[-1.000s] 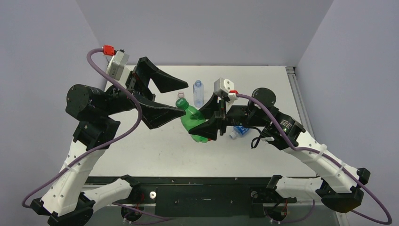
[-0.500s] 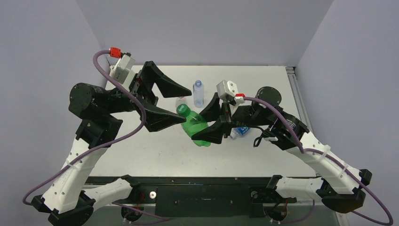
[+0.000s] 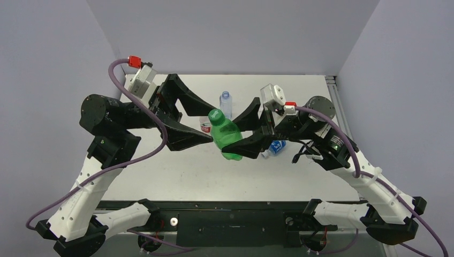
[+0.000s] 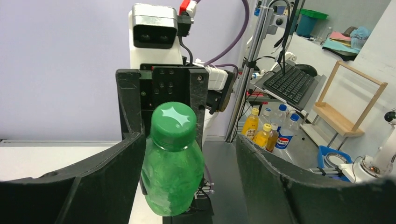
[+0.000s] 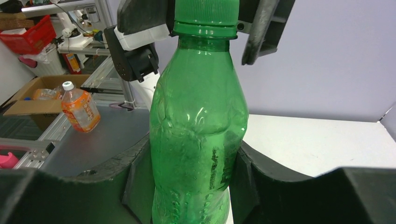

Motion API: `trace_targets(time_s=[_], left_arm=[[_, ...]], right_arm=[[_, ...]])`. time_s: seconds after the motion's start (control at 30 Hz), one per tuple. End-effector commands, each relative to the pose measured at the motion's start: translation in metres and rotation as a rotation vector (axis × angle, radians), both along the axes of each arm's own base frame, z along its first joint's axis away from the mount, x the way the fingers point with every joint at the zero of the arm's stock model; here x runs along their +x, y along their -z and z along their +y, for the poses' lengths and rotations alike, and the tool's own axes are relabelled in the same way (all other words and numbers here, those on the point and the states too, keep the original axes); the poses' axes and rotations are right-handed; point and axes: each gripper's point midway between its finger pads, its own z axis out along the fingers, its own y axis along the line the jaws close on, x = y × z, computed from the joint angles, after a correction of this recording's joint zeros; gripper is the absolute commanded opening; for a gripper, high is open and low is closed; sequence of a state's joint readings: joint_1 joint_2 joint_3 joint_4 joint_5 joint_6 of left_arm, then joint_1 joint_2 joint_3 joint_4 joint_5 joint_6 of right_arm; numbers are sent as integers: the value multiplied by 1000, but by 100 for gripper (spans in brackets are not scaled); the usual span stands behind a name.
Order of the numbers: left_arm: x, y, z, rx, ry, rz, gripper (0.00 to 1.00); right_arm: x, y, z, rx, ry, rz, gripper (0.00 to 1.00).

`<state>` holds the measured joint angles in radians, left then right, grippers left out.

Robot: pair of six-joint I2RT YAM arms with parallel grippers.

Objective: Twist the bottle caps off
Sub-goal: Unscrew the bottle cap from the plastic bottle.

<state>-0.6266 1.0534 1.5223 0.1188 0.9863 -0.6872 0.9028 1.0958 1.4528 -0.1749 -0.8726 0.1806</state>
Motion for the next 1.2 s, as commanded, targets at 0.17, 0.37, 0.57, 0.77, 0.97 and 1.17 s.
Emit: trace_targets(time_s=[0.17,0.37,0.57,0.77,0.97,1.17], left_arm=[[-18,-26,9,-72,7,-106,67],[-8,-31,7,-96,-40,-102,78],[-5,-36,7,-107,-57,-96,82],[-7,-35,7,-102,-52,-105,69],[-11,-28,7,-83,-29,-99,64],[-12,-21,4,-64,-12,-86,64]], right_arm=[[3,-21,1,86,-22,-24,0],[5,-11,6,67,-33,2,0],[9,-7,8,58,-22,8,0],[11,-9,9,57,-14,6,0],[10,-16,7,74,-18,-4,0],[7,-19,6,81,-28,-9,0]])
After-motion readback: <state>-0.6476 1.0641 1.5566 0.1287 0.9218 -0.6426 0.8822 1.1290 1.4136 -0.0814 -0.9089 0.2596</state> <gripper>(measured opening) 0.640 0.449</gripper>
